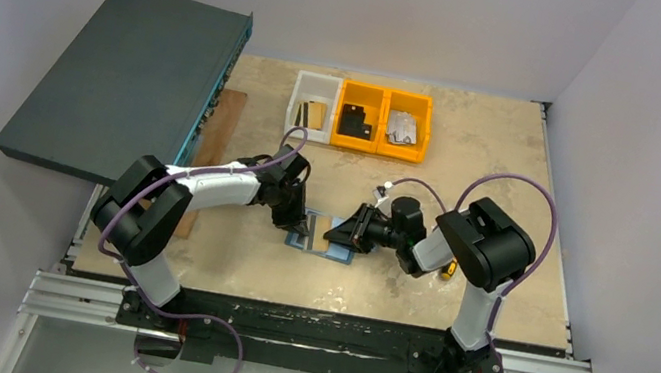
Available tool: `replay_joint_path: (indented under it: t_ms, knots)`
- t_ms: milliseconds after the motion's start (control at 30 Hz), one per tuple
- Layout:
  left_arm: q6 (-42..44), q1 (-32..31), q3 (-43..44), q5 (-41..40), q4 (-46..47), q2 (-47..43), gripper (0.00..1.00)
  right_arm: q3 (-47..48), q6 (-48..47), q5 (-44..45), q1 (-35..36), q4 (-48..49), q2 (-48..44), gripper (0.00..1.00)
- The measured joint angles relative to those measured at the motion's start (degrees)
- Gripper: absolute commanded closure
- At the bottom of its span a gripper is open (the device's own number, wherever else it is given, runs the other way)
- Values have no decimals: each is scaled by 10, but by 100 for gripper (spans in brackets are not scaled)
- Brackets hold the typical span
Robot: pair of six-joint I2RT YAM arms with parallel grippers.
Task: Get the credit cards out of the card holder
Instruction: Remove the credit card from the card holder.
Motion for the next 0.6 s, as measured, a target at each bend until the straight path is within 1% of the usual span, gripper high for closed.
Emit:
replay_joint_path:
  t_ms: [100, 200, 367, 600]
  knots:
    - [0, 0, 0, 0, 0, 0, 100, -2, 1, 1, 0, 3, 0, 94]
    - [0, 0, 0, 0, 0, 0, 100, -6, 2, 3, -2, 5, 0, 98]
    - [0, 0, 0, 0, 0, 0, 100, -12, 3, 3, -7, 13, 0, 100]
    - [-1, 2, -1, 0, -3, 0, 100, -24, -2, 1, -24, 10, -13, 100]
